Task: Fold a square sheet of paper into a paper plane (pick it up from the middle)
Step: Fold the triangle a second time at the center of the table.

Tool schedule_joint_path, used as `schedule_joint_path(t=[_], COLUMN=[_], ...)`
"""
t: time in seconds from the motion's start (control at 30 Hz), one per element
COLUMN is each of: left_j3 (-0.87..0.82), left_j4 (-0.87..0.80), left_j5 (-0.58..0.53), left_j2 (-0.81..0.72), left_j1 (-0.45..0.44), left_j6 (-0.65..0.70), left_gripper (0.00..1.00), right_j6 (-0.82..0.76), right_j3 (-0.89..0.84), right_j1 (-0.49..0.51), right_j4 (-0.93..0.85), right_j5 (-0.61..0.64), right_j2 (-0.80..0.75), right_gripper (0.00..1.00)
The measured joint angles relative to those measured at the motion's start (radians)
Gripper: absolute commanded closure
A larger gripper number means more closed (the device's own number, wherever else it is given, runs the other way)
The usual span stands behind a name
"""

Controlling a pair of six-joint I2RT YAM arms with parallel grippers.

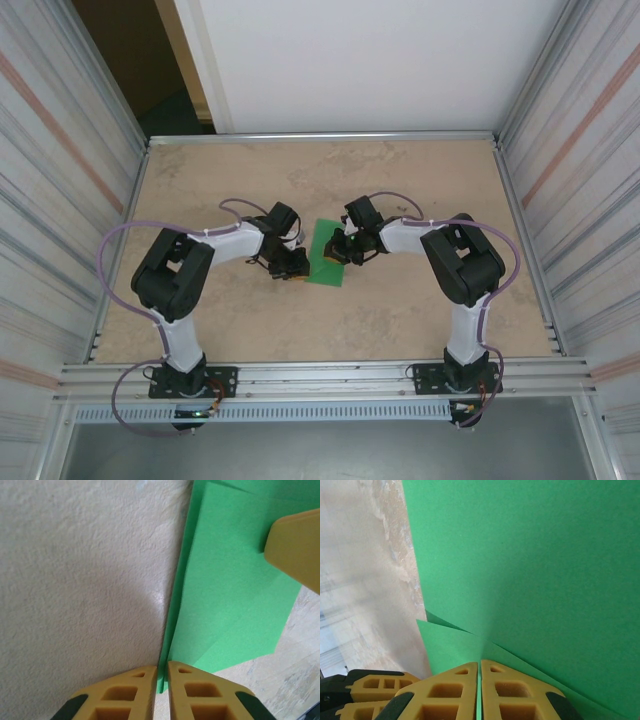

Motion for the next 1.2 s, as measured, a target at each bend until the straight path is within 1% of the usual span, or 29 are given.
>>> schedule_joint_path(t=[0.5,0.77,1.03,1.2], left_j3=[0.029,0.034,0.034,0.034], left_j4=[-0.036,-0.039,-0.039,-0.036], left_j5=[0.017,0.024,0.039,0.057], left_j2=[0.019,0.022,0.024,0.031], left_j1=[0.007,0.008,0.013,0.019], left_j6=[-0.024,-0.027,-0.028,-0.038], left_gripper=[0.83,0.83,0.83,0.87], right_j6=[0.002,-0.008,-0.047,-0.058], right_j3=[-0.049,-0.062,-0.026,-0.026], right_j1=[-0.012,-0.028,0.016,0.034], right_j4=[0.05,0.053,0.01,-0.011], right_j5=[-0.006,-0.013,-0.012,-0.008], right_j2=[-0.012,-0.037,-0.063,-0.063], right_gripper=[0.91,0.89,0.88,0.88])
